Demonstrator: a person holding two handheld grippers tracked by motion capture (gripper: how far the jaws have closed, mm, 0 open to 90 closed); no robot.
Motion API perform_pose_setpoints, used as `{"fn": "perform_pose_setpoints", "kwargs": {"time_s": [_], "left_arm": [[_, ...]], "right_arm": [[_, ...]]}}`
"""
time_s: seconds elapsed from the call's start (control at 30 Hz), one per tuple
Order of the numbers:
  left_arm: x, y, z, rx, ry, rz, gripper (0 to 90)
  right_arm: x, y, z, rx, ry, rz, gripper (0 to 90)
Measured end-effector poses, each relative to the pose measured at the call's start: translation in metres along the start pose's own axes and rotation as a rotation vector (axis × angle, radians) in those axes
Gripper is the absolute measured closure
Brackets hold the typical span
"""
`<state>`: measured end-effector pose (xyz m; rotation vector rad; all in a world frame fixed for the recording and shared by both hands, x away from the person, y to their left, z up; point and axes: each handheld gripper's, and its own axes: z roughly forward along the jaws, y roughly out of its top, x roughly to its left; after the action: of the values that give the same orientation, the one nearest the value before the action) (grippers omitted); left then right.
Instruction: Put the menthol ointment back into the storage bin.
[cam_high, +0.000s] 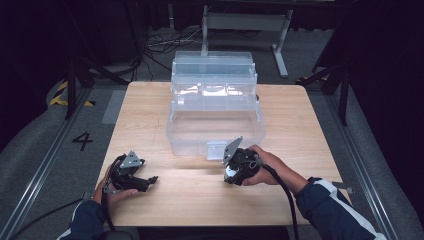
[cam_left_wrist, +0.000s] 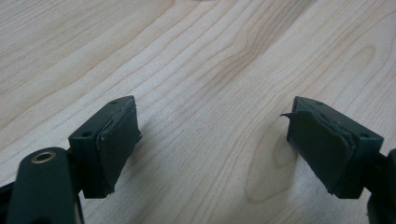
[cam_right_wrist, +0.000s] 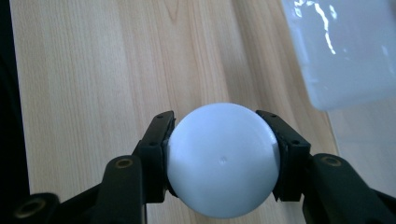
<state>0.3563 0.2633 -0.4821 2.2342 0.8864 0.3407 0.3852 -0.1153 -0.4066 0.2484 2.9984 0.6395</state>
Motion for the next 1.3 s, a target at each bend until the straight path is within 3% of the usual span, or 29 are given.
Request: {"fn": "perform_pose_setpoints", "kwargs": {"time_s": [0.3, 0.53, 0.93, 1.3], "left_arm": [[0.000, 0.000, 0.000, 0.001, 0.001, 0.000, 17.4], [0.001, 0.000, 0.000, 0.001, 0.001, 0.001, 17.4], [0.001, 0.000, 0.000, 0.001, 0.002, 0.001, 17.4], [0.001, 0.000, 0.000, 0.000, 0.001, 0.001, 17.4]], "right_arm": [[-0.011, -0.021, -0.028, -0.004, -0.033, 0.040, 50.4], [-0.017, -0.029, -0.048, -0.015, -0.060, 0.043, 50.4], [-0.026, -0.030, -0.083, -0.067, -0.119, 0.053, 50.4], [-0.033, -0.027, -0.105, -0.080, -0.157, 0.053, 50.4]]}}
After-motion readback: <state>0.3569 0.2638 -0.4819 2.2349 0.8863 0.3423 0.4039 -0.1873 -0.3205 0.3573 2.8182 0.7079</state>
